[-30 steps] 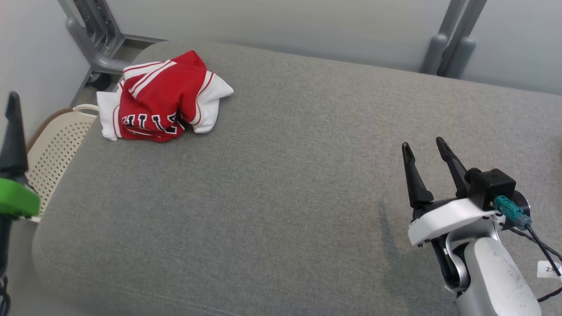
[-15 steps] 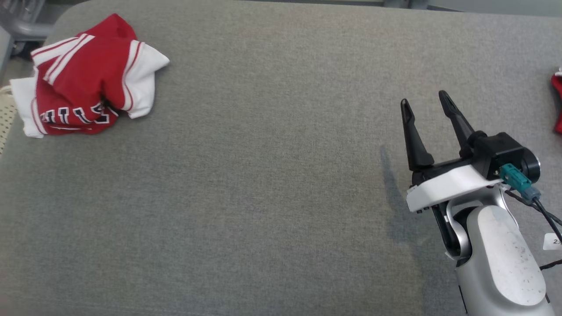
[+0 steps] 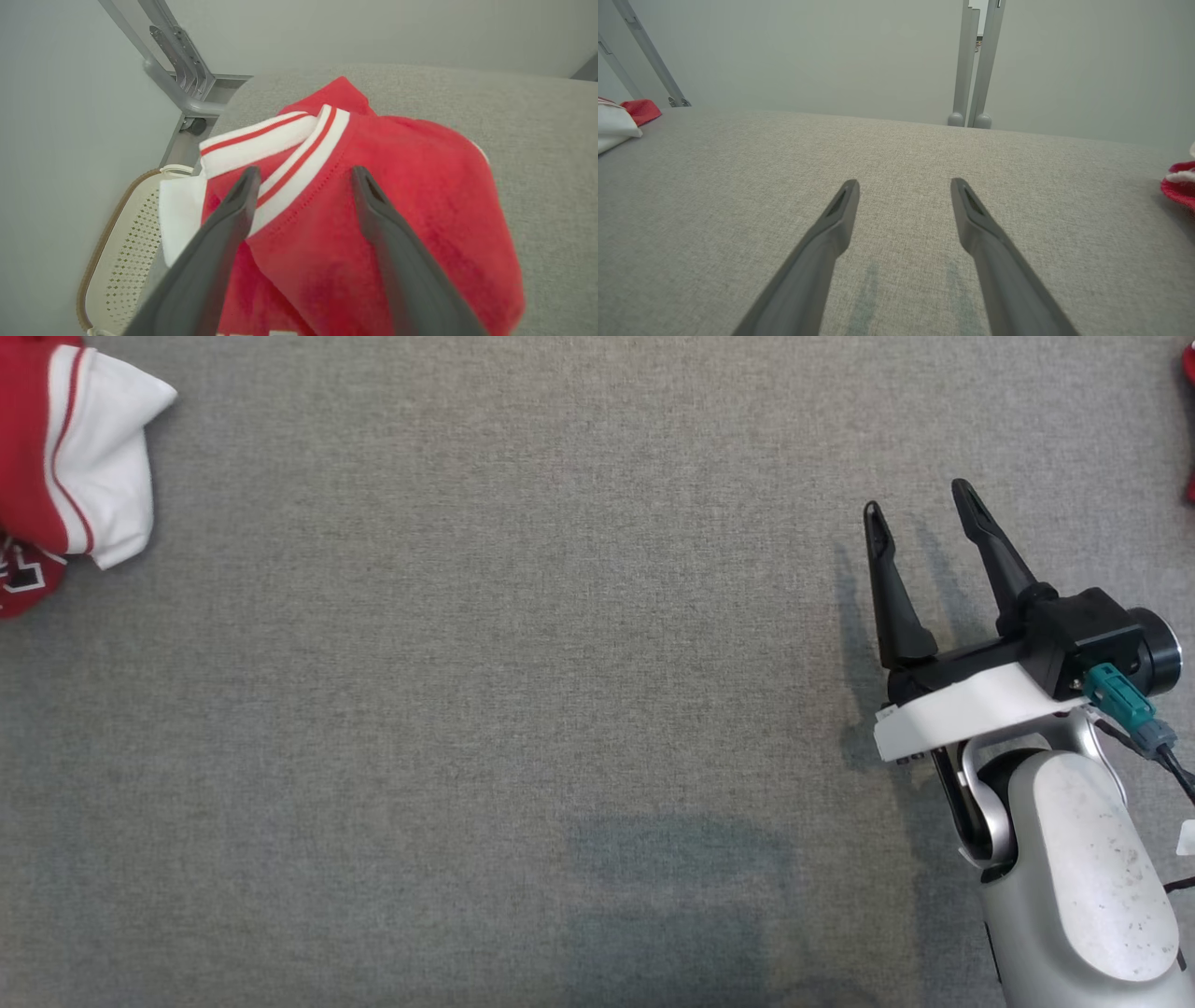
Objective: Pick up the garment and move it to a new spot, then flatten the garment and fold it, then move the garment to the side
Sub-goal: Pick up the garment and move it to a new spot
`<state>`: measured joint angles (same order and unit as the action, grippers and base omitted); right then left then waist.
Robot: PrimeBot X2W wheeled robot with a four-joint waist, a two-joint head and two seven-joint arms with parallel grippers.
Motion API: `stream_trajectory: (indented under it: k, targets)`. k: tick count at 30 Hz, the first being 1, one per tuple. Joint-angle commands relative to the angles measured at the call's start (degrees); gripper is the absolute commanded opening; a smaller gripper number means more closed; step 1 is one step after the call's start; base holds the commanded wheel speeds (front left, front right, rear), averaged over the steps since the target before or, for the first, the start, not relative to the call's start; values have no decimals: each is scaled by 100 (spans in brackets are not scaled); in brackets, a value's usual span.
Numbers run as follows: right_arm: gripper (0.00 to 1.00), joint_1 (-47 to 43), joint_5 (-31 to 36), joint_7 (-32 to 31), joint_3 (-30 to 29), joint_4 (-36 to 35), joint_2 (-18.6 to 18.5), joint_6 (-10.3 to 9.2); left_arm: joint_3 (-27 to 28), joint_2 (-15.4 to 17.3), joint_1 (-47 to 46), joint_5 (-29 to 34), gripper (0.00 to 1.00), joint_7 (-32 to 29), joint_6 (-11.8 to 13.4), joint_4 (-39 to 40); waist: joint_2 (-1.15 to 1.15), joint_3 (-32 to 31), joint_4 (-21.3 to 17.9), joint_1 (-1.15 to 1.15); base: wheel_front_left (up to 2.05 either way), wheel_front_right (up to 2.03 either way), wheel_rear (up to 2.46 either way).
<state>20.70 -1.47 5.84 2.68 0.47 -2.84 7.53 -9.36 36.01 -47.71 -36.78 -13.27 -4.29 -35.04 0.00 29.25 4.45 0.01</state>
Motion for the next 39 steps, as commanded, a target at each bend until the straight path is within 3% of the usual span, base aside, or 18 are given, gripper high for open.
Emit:
stream_trajectory:
  k: [1, 11, 12, 13, 14, 16, 25, 39]
  targets:
    - [100, 52, 54, -12, -5, -55, -10, -8, 1, 22, -122, -47, 100, -16, -31, -66, 0, 276, -195, -1, 0, 0, 0]
    - [100, 110, 119, -107, 93, -269, -16, -8, -34, 31, -371, -208, 100, -297, -116, -798, 0, 485, -291, -1, 0, 0, 0]
    - [100, 120, 119, -106, 108, -285, -23, -8, -35, 45, -382, -213, 94, -284, -120, -854, 0, 496, -303, -1, 0, 0, 0]
    - [100, 125, 120, -106, 114, -304, -30, -8, -40, 58, -385, -217, 51, -253, -128, -910, 0, 503, -315, -1, 0, 0, 0]
    - [100, 124, 120, -100, 121, -317, -38, -8, -45, 68, -387, -217, 37, -224, -130, -954, 0, 505, -328, -1, 0, 0, 0]
    - [100, 107, 132, -72, 102, -335, -51, -8, -66, 67, -397, -202, 0, -165, -147, -1029, 0, 490, -343, -1, 0, 0, 0]
    - [100, 39, 102, 53, 67, -186, -45, -8, -144, 246, -488, -181, 0, 235, -259, -980, 0, 107, -296, -1, 0, 0, 0]
    - [100, -187, -127, 341, 117, 403, -12, -8, -470, 733, -296, -37, 0, 696, -312, -263, 0, -1188, -276, -1, 0, 0, 0]
